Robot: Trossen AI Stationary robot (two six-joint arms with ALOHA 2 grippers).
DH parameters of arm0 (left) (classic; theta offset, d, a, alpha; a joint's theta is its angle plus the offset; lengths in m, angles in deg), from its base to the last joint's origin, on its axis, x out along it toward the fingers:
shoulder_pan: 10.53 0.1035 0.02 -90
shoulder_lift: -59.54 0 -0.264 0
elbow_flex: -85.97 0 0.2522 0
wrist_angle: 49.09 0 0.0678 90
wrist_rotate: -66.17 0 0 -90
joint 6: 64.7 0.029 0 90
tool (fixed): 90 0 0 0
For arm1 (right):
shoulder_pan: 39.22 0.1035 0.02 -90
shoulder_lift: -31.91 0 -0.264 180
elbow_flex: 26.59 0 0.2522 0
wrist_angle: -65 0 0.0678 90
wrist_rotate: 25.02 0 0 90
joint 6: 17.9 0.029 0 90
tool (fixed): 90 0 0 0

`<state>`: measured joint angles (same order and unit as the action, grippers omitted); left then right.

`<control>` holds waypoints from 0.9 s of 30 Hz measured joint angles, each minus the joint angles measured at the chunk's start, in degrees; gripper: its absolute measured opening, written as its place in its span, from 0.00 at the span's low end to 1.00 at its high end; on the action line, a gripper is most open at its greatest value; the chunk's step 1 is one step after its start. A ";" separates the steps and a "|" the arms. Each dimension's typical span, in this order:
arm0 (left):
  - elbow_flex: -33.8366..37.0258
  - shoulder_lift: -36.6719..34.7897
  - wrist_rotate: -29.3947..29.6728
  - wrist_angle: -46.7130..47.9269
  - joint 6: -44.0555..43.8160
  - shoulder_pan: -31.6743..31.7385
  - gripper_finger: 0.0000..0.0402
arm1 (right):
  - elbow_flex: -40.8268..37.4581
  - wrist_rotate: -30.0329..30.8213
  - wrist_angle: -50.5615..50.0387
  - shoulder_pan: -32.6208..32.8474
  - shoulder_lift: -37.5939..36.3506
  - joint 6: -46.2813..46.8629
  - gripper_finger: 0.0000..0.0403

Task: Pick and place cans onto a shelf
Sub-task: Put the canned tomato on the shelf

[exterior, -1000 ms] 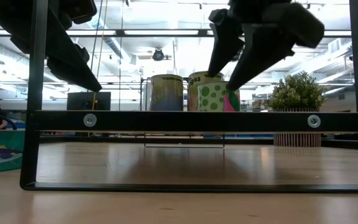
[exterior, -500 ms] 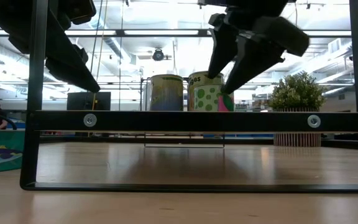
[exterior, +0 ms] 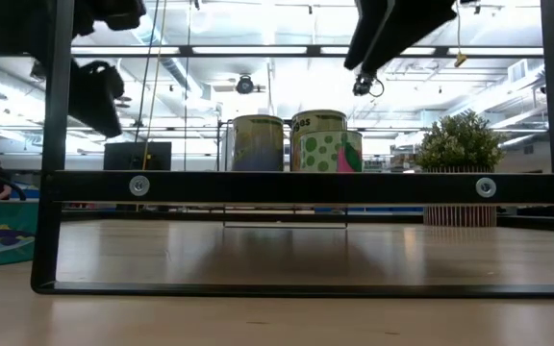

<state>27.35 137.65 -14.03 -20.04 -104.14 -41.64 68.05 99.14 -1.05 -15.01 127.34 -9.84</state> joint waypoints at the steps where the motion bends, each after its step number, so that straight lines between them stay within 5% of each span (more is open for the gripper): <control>1: -1.14 0.66 0.02 2.99 -0.09 -0.37 0.93 | 0.00 0.04 0.02 0.11 -0.29 0.21 0.85; 13: -8.03 12.36 -5.94 14.40 -3.00 -2.23 0.93 | 0.00 0.33 0.15 1.53 -0.89 2.82 0.85; 27: -17.39 12.75 -7.06 29.06 -5.01 -5.74 0.93 | 0.00 0.55 0.06 1.54 -0.89 3.55 0.85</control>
<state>9.96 150.41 -21.09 9.02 -109.15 -47.38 68.05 99.68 -0.99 -13.47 126.45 -6.29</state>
